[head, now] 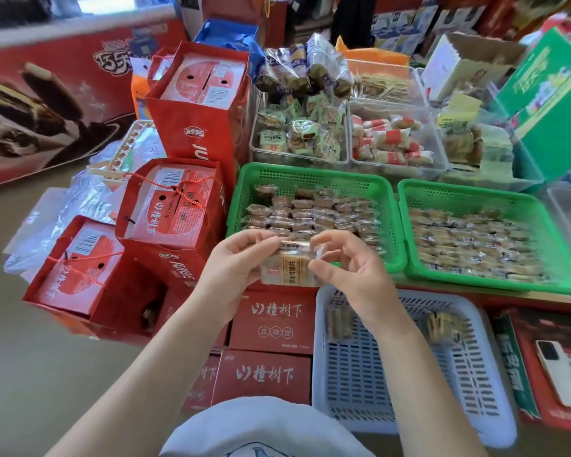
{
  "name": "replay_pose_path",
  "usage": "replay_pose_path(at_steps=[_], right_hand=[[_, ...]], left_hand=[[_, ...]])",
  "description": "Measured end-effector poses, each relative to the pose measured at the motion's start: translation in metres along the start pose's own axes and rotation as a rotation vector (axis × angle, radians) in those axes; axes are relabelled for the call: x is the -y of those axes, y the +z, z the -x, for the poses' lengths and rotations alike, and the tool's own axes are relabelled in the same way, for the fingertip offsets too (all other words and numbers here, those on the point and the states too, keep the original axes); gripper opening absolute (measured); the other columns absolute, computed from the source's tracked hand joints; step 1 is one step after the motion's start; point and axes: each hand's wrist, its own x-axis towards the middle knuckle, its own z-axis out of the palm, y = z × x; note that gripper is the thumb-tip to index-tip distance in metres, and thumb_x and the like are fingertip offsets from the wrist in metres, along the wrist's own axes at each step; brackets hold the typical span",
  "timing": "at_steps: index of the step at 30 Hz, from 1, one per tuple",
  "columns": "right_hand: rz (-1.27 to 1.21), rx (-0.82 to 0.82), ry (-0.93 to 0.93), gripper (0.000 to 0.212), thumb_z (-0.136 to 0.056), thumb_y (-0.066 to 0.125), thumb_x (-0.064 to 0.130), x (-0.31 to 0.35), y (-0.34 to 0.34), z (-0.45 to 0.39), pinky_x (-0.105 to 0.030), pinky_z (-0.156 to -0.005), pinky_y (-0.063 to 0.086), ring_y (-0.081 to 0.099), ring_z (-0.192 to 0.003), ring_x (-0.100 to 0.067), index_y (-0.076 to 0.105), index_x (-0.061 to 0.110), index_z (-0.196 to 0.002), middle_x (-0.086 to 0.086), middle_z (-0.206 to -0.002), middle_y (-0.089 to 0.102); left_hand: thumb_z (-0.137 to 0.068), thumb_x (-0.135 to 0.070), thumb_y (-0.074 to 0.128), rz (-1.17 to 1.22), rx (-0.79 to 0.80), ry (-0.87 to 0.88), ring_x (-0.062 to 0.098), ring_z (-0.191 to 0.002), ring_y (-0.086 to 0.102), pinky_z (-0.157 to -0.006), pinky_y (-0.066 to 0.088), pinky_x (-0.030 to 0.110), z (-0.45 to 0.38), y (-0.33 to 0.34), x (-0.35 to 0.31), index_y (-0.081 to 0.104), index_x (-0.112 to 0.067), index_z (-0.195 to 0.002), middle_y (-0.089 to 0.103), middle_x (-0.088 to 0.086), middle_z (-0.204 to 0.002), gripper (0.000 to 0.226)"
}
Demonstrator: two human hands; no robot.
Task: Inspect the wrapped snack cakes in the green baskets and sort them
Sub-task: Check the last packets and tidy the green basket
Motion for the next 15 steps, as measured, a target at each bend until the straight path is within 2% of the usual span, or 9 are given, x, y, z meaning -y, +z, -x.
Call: replay_pose_path(at_steps=[3, 6, 10, 12, 15], right_hand=[[-0.115, -0.003, -0.008, 0.021, -0.076, 0.079, 0.029, 0.001, -0.004, 0.007, -0.036, -0.079, 0.054, 0.059, -0.084, -0.013, 0.069, 0.026, -0.093, 0.005, -0.093, 0.063], [-0.168, -0.007, -0.007, 0.011, -0.078, 0.076, 0.019, 0.001, -0.009, 0.011, -0.031, -0.074, 0.052, 0.058, -0.079, -0.012, 0.070, 0.023, -0.087, 0.008, -0.087, 0.064], [-0.138, -0.055, -0.034, 0.003, -0.087, 0.071, 0.013, 0.005, -0.015, 0.013, -0.034, -0.083, 0.051, 0.057, -0.083, -0.016, 0.072, 0.015, -0.089, 0.005, -0.085, 0.066], [-0.114, -0.083, -0.053, 0.004, -0.092, 0.068, 0.013, 0.005, -0.017, 0.013, -0.040, -0.087, 0.050, 0.057, -0.086, -0.018, 0.070, 0.016, -0.090, 0.001, -0.087, 0.065], [-0.293, -0.122, -0.002, 0.009, -0.097, 0.059, 0.012, 0.009, -0.013, 0.011, -0.042, -0.075, 0.056, 0.060, -0.085, -0.021, 0.064, 0.016, -0.090, -0.005, -0.091, 0.063]], left_hand=[[-0.079, -0.034, 0.075, 0.040, -0.026, -0.007, 0.022, -0.089, 0.070, -0.076, 0.056, 0.032, 0.004, 0.007, -0.001, 0.078, -0.011, -0.104, 0.072, 0.016, -0.102, 0.034], [-0.082, -0.036, 0.070, 0.027, -0.041, -0.001, 0.023, -0.087, 0.067, -0.075, 0.055, 0.033, 0.005, 0.014, 0.001, 0.078, -0.011, -0.107, 0.067, 0.017, -0.101, 0.037], [-0.086, -0.038, 0.068, 0.021, -0.058, -0.003, 0.032, -0.091, 0.066, -0.085, 0.055, 0.050, 0.004, 0.022, 0.002, 0.077, -0.006, -0.105, 0.063, 0.025, -0.105, 0.038], [-0.084, -0.037, 0.069, 0.036, -0.048, -0.012, 0.030, -0.087, 0.070, -0.079, 0.060, 0.048, 0.005, 0.025, 0.000, 0.077, -0.007, -0.101, 0.067, 0.023, -0.100, 0.035], [-0.086, -0.032, 0.072, 0.073, 0.066, -0.040, 0.030, -0.090, 0.072, -0.073, 0.062, 0.043, 0.005, 0.027, -0.003, 0.074, -0.010, -0.103, 0.071, 0.018, -0.102, 0.028]])
